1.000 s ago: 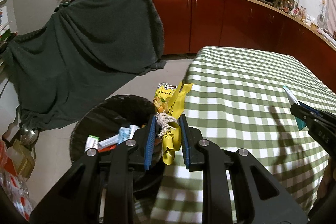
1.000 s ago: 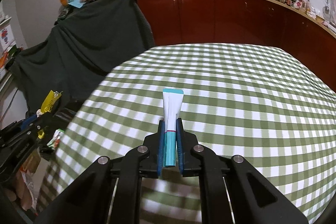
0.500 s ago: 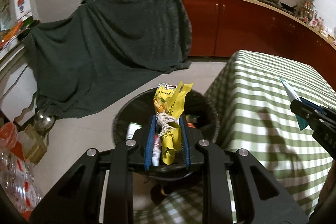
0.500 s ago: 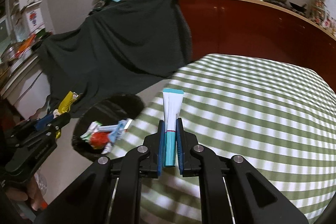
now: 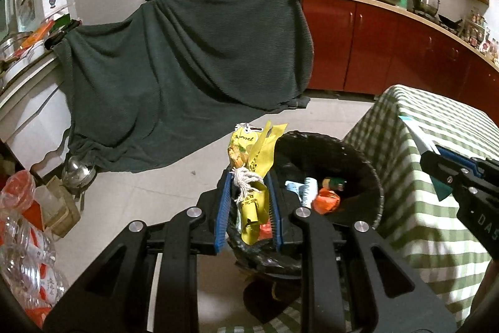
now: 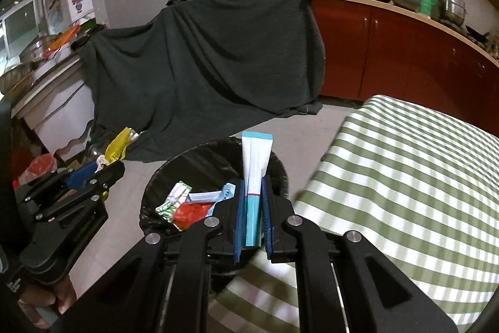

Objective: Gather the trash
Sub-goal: 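Carry the wrapper and tube over the black bin with both tools, then open both tools to drop the wrapper and tube into the bin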

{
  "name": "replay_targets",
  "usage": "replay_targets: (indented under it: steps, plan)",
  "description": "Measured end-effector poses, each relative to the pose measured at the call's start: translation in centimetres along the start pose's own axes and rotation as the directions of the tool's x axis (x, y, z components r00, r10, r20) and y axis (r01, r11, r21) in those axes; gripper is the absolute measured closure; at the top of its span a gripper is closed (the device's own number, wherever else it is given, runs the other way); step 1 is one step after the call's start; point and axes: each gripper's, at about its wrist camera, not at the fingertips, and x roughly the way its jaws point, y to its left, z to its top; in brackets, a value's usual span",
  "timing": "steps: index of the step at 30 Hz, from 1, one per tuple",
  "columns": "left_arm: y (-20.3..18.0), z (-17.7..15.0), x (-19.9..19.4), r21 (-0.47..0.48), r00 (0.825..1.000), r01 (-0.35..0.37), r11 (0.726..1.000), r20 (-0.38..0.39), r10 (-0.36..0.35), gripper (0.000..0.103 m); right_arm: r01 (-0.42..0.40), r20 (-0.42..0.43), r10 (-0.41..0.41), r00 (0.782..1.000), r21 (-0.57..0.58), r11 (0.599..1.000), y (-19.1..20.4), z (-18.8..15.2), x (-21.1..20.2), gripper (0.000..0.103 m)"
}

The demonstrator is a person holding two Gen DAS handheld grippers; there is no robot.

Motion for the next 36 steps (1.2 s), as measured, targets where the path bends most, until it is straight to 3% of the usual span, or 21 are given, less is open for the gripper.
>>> replay_targets:
  steps: [24, 31, 34, 36]
  plan:
    - [0.8, 0.6, 4.2, -0.012, 0.999, 0.019, 1.000, -0.040, -0.020, 0.081, 0.018, -0.085, -0.020, 0.996, -0.024, 1.000, 1.9, 1.2, 5.5, 0.091]
    - [0.9, 0.7, 4.7, -0.027, 0.999, 0.024, 0.999, -0.043, -0.025, 0.080, 0.017, -0.103, -0.017, 0.995, -0.008, 1.000, 1.5, 1.5, 6.0, 0.086]
    - [0.8, 0.6, 4.9, -0.023, 0.999, 0.025, 0.999, -0.046, -0.026, 0.075, 0.016, -0.103, -0.016, 0.995, -0.006, 1.000, 1.4, 1.5, 6.0, 0.084]
    - [0.8, 0.6, 4.8, -0.024, 0.999, 0.024, 0.999, -0.041, -0.025, 0.059, 0.019, -0.100, -0.019, 0.995, -0.006, 1.000, 1.4, 1.5, 5.9, 0.083]
